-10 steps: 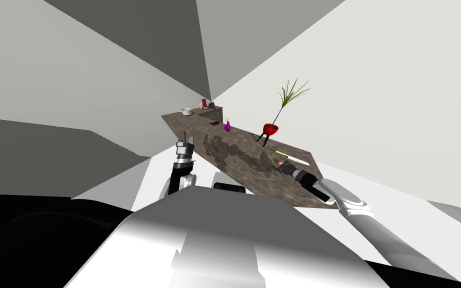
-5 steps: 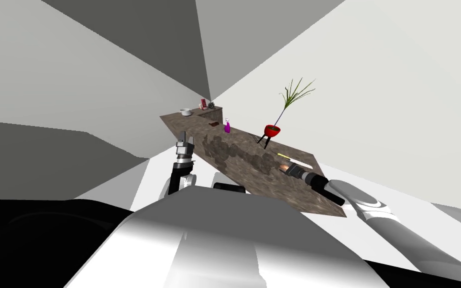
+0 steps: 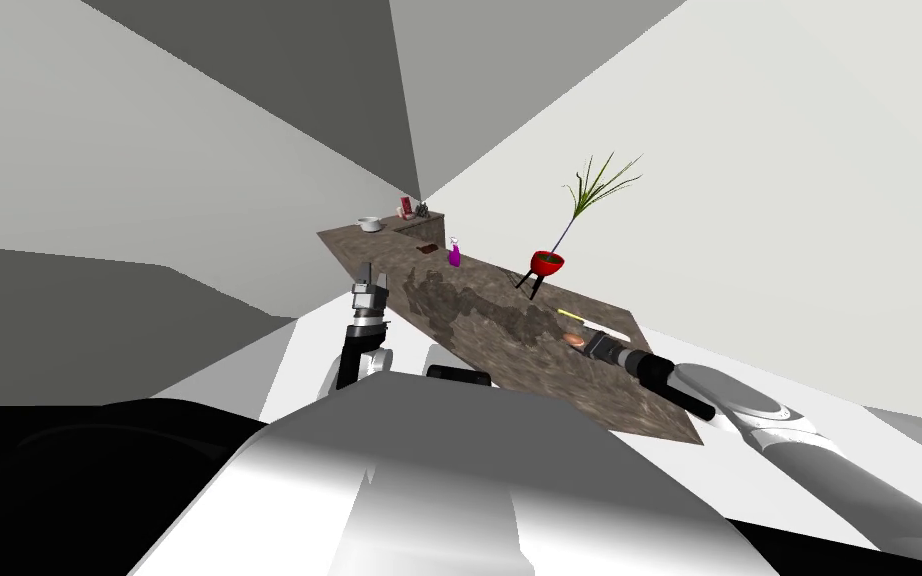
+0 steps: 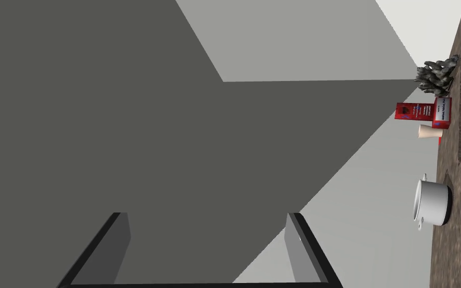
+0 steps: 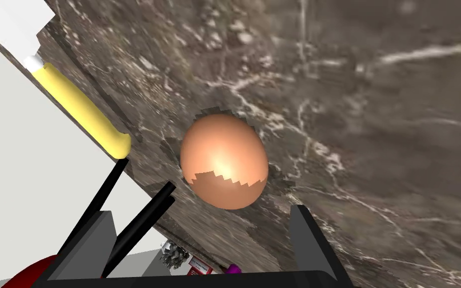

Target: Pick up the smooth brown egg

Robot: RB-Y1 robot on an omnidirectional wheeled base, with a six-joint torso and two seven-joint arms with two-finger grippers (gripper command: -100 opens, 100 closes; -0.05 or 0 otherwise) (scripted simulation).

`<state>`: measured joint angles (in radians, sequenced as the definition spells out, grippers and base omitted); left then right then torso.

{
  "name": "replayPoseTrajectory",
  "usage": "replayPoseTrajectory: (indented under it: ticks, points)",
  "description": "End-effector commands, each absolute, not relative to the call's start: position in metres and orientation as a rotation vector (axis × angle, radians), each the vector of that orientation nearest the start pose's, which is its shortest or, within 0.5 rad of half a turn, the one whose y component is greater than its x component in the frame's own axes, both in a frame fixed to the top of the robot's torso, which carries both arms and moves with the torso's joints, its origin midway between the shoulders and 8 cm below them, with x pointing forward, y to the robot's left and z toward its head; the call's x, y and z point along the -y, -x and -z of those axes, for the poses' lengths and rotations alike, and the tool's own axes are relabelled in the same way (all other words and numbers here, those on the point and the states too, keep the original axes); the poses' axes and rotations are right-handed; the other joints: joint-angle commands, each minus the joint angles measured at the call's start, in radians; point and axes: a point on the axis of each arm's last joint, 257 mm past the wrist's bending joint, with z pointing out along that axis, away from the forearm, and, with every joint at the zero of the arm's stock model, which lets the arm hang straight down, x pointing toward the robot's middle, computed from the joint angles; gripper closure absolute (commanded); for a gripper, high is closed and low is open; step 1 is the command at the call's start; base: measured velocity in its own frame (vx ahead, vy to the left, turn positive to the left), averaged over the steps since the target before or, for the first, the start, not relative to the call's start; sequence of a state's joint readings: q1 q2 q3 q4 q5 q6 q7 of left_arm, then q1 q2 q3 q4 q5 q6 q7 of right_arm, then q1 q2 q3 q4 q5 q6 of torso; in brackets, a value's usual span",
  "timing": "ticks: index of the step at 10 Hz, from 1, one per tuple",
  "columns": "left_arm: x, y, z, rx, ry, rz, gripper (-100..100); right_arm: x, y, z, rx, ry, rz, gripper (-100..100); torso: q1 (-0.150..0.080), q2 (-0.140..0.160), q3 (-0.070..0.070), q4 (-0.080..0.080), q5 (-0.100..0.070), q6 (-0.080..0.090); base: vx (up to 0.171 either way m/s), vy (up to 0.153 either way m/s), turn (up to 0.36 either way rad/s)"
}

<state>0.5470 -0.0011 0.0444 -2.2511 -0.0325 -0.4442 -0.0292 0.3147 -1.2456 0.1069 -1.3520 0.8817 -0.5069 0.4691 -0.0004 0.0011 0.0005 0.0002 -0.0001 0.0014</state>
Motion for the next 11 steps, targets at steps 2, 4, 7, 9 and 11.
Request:
replayPoseTrajectory:
  ticks: [2, 4, 7, 9, 11]
  points:
    - [-0.301, -0.351, 0.015, -0.721, 0.723, 1.162, 0, 0.544, -0.364, 0.304, -2.014, 1.183, 0.327, -100, 0.0, 0.001, 0.001, 0.0, 0.0, 0.0, 0.004, 0.005, -0.015]
    - [-0.301, -0.351, 0.015, -0.721, 0.723, 1.162, 0, 0.557, -0.362, 0.308, -2.042, 1.148, 0.346, -100, -0.001, 0.001, 0.001, 0.0, 0.0, 0.0, -0.025, -0.001, 0.115]
    - [-0.301, -0.351, 0.014, -0.721, 0.722, 1.163, 0, 0.58, -0.358, 0.314, -2.091, 1.074, 0.383, -100, -0.002, 0.008, 0.005, 0.002, 0.0, -0.001, -0.108, -0.019, 0.302]
    - [-0.301, -0.351, 0.014, -0.721, 0.723, 1.163, 0, 0.591, -0.356, 0.317, -2.114, 1.036, 0.401, -100, -0.001, 0.007, 0.004, 0.002, 0.0, 0.0, -0.083, -0.001, 0.176]
    - [-0.301, -0.351, 0.014, -0.721, 0.723, 1.163, 0, 0.603, -0.353, 0.321, -2.138, 0.999, 0.419, -100, -0.001, 0.007, 0.004, 0.002, 0.0, 0.0, -0.078, 0.0, 0.168]
